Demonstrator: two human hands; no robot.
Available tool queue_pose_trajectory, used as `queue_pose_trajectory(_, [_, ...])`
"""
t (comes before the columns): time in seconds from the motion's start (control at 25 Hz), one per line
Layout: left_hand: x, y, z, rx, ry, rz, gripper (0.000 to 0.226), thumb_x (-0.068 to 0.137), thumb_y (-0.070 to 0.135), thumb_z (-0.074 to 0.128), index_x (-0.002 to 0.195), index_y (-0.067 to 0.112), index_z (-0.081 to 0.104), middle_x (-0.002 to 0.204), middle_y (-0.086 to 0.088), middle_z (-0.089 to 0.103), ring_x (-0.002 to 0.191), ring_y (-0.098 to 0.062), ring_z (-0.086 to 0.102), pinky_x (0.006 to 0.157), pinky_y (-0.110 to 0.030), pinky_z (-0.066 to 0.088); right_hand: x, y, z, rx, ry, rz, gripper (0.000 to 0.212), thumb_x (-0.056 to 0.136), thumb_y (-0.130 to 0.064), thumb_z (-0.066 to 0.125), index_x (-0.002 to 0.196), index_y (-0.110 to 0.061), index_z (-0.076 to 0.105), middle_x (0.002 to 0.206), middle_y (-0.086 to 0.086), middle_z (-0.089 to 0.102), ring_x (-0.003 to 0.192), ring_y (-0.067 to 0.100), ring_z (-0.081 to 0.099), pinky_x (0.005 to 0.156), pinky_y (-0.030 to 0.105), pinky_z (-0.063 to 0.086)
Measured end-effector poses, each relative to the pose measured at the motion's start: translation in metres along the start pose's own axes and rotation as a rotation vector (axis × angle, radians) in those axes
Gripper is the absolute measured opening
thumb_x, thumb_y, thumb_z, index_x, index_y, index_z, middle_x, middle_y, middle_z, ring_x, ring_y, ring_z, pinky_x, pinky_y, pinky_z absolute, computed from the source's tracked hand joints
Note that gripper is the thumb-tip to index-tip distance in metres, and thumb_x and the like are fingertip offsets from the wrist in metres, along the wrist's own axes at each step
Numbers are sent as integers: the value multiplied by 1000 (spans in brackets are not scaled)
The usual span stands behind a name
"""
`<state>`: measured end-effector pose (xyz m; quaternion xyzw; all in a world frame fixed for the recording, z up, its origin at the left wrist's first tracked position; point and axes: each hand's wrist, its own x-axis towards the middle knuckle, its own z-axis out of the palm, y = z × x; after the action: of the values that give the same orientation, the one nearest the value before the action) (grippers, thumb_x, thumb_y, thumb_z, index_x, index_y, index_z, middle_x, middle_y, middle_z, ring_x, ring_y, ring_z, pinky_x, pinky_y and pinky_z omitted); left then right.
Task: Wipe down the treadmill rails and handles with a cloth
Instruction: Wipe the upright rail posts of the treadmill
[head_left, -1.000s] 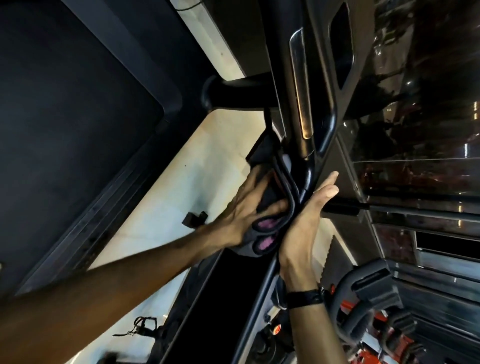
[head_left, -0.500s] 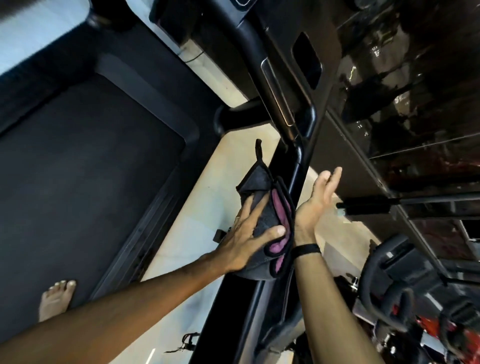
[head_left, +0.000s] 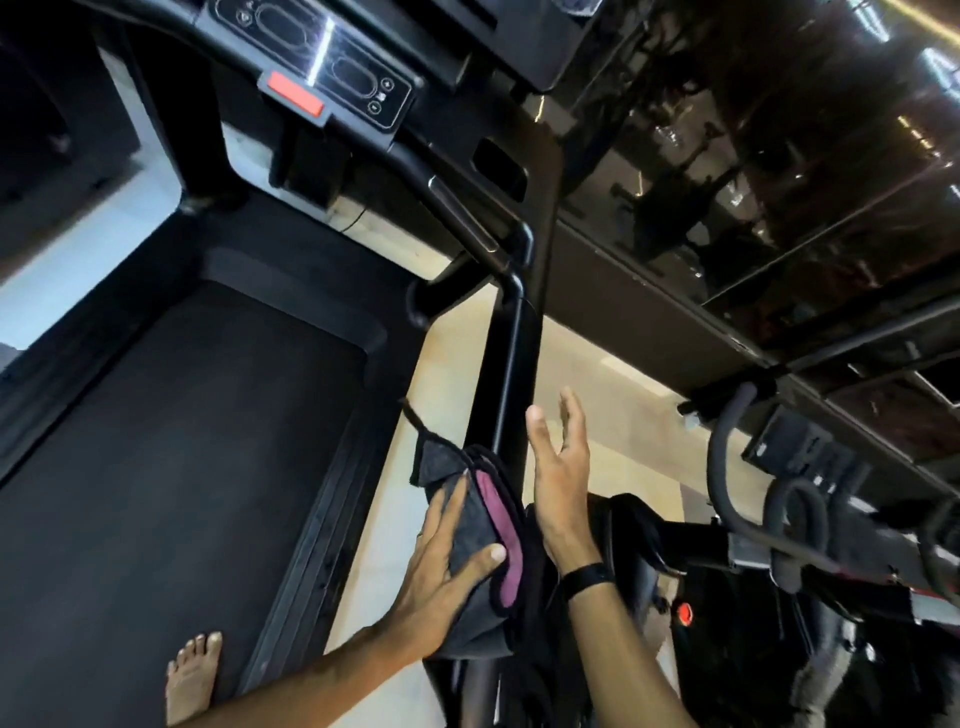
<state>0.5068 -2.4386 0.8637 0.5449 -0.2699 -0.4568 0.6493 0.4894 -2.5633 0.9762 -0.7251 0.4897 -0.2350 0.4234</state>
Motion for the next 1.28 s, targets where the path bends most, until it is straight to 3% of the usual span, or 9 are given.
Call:
queue_pose_trajectory(0.12, [-32, 10, 9, 116, -19, 49, 79, 85, 64, 54, 149, 57, 8, 157, 35, 2, 138, 24, -7, 112, -11, 2, -46, 4, -17, -59, -74, 17, 62, 96, -46, 56, 151, -26, 38, 156, -9, 37, 143, 5, 32, 116, 24, 27])
queue_pose_trajectory(0.2, [-52, 16, 13, 346, -9, 139, 77, 89, 50, 50, 151, 54, 5, 155, 31, 2, 138, 23, -7, 108, -5, 2, -85, 11, -27, -93, -47, 23, 58, 99, -42, 56, 150, -22, 40, 153, -9, 40, 140, 4, 34, 107, 12, 27])
queue_pose_trajectory(0.36, [-69, 12, 21, 740, -16, 181, 80, 87, 45, 44, 155, 46, 1, 161, -6, 11, 149, -27, 11, 121, -48, 20, -155, 30, -32, -226, 153, -69, 61, 94, -62, 42, 144, -26, 47, 153, -9, 40, 145, 8, 31, 120, 30, 25])
queue_pose_trajectory(0.48, [-87, 22, 21, 872, -146, 227, 73, 91, 46, 42, 155, 45, 5, 165, -1, 2, 152, -28, -10, 122, -56, 0, -197, 35, -20, -222, 180, -74, 74, 88, -82, 16, 146, -40, 35, 158, -15, 31, 147, -1, 21, 123, 31, 19])
queue_pose_trajectory(0.6, [-74, 47, -18, 742, -183, 442, 62, 85, 14, 46, 143, 35, 45, 144, 20, 43, 138, -10, 35, 119, -36, 26, -210, 47, 4, -202, 71, 55, 91, 73, -93, -3, 151, -47, 0, 167, -10, 5, 153, 5, 4, 124, 33, 15])
queue_pose_trajectory(0.68, [-50, 62, -44, 584, -133, 424, 64, 76, -3, 44, 127, 30, 62, 128, 26, 57, 125, 1, 50, 110, -21, 36, -200, 45, 18, -491, 3, 142, 101, 69, -94, -9, 154, -40, -18, 167, 0, -12, 154, 19, -4, 123, 43, 19])
queue_pose_trajectory(0.84, [5, 78, -54, 352, 26, 359, 52, 71, -9, 37, 94, 21, 74, 94, 6, 76, 93, -12, 71, 88, -25, 54, -148, 34, 32, -691, -44, 225, 85, 96, -59, 42, 157, -22, -4, 165, 19, -6, 151, 37, 9, 112, 50, 36])
queue_pose_trajectory(1.04, [79, 81, -50, 374, 179, 417, 39, 78, -6, 44, 92, 14, 74, 92, 5, 73, 93, -19, 67, 85, -35, 54, -60, 30, 31, -517, -17, 242, 66, 96, -62, 42, 148, -25, 25, 161, 12, 21, 146, 34, 24, 108, 53, 39])
queue_pose_trajectory(1.28, [157, 90, -39, 461, 295, 517, 22, 85, 12, 54, 102, 14, 67, 99, 11, 61, 89, -19, 59, 80, -54, 48, 57, 21, 41, -419, 14, 224, 70, 93, -66, 42, 149, -27, 24, 156, 14, 33, 139, 38, 35, 106, 54, 39])
